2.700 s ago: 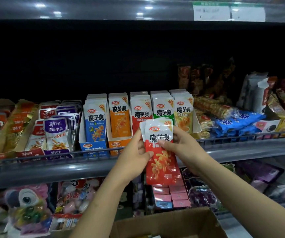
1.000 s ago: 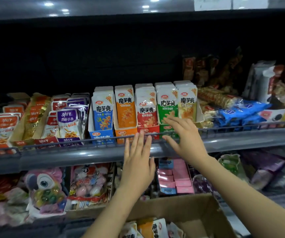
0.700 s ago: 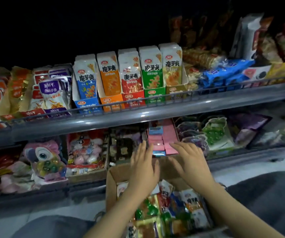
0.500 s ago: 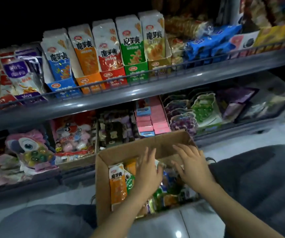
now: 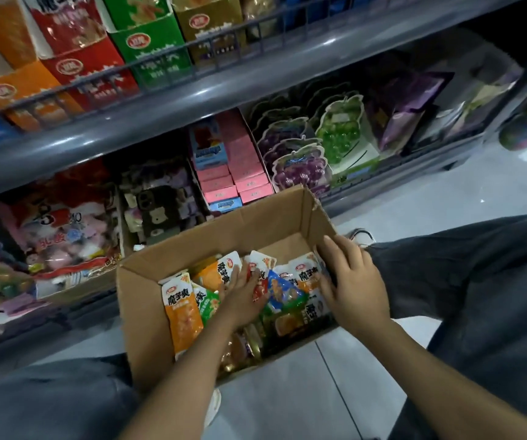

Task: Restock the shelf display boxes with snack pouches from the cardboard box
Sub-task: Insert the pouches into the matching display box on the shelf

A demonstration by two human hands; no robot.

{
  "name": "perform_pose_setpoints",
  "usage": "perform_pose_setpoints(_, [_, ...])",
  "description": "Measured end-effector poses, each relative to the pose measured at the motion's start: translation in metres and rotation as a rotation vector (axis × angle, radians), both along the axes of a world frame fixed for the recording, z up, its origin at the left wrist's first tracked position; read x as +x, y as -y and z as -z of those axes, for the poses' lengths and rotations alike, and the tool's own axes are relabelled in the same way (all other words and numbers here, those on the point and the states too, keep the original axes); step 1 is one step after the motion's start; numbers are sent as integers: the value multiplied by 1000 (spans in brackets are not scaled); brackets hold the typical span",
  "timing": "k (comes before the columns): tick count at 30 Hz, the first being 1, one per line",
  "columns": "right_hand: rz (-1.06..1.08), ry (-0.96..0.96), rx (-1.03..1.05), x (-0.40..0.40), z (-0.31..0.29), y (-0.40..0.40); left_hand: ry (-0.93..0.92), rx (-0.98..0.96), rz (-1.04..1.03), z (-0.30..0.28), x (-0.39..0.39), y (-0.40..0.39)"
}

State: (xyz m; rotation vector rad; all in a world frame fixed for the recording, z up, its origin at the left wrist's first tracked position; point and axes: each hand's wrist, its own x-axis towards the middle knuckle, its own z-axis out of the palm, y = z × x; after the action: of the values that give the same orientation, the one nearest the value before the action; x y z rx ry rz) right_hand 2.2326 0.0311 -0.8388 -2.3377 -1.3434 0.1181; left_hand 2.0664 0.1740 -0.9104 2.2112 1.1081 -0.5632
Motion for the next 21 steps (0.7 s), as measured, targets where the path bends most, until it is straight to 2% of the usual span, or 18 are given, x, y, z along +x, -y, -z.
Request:
perform_pose_setpoints(3, [14,13,19,0,4,-1,-123,-97,175,1,-5,-13])
perform_pose_setpoints(6, [32,20,44,0,8,-2,-133,-188,194,-5,3,-27])
perform_pose_setpoints(11, [54,22,64,0,11,-2,-99,-126,371,4,19,-13])
perform_pose_setpoints(17, [64,27,82,-1,9,-3,21,-235,214,19,27,-1])
perform_pose_setpoints(21, [75,34,103,-1,11,-2,1,-328,98,27,30,4])
